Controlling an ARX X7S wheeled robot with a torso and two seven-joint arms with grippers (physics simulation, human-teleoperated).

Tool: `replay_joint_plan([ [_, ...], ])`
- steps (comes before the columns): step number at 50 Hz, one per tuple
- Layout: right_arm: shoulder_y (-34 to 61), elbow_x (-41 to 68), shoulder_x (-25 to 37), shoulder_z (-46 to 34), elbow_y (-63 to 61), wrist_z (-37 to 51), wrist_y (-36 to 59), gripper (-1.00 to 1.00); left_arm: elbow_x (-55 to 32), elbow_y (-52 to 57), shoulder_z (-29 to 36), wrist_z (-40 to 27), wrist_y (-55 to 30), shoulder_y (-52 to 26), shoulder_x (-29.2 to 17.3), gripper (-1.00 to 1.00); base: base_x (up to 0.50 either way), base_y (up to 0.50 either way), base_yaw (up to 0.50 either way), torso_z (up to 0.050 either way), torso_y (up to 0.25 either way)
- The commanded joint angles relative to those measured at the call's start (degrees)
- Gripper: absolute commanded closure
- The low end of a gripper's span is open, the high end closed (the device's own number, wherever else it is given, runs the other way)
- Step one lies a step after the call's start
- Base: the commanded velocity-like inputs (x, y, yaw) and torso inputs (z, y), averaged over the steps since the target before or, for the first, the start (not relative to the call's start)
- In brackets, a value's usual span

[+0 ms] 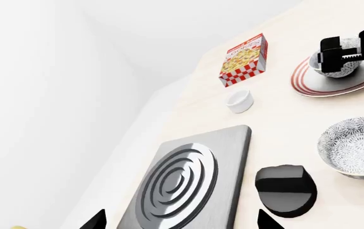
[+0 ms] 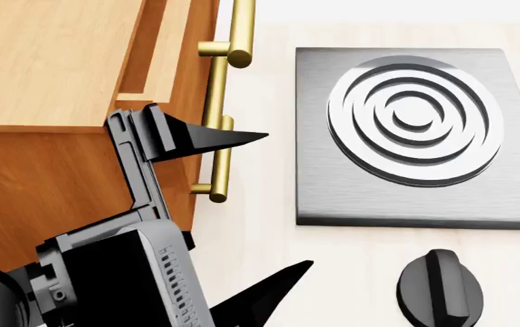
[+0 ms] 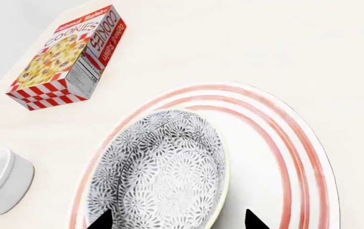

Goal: Pick the akita bowl on the wooden cabinet and place it on the plate.

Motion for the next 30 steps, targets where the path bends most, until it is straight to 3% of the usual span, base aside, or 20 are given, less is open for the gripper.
replay_joint_plan([
  [1, -1.4, 0.41, 0.62, 1.01, -3.03, 0.48, -0.06, -1.0, 0.31, 0.06, -0.15, -0.06, -0.19, 0.04, -0.25, -1.0, 0.0, 0.0, 0.0, 0.0, 0.0],
  [30, -4.1, -0.75, 4.62, 3.71, -15.56, 5.2, 0.26, -1.0, 0.01, 0.3, -0.41, -0.3, -0.58, 0.09, -0.34, -1.0, 0.0, 0.0, 0.0, 0.0, 0.001],
])
